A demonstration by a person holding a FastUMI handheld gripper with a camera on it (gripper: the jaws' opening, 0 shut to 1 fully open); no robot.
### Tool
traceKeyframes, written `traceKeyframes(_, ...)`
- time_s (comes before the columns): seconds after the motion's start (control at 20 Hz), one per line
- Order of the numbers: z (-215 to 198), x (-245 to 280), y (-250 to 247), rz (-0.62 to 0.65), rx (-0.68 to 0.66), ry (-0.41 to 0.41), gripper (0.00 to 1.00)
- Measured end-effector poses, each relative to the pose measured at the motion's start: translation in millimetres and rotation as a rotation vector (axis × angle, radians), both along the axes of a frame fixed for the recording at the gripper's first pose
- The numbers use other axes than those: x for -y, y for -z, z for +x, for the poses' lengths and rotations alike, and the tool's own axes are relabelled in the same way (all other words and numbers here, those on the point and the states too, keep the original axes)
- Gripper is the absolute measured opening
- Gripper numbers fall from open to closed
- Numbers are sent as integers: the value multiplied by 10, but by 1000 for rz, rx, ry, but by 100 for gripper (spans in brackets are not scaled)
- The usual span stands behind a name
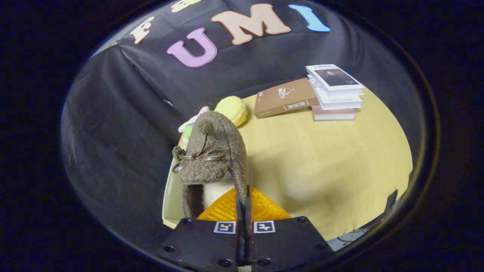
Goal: Open the storage box then place both shoes into the box .Put the left shoe in first, then the right shoe, with the right side of both shoes facing outward in a uniform manner.
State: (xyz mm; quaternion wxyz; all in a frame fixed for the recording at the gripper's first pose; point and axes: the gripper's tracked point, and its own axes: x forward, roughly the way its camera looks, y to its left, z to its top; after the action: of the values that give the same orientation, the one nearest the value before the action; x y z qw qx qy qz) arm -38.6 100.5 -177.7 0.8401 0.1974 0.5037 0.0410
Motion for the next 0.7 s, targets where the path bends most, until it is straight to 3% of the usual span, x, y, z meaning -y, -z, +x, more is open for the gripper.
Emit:
traceKeyframes(0.25, -15, -543, 126, 22, -12, -37, 4)
traceKeyframes(0.7, 42, -860, 150, 11, 21, -26, 3)
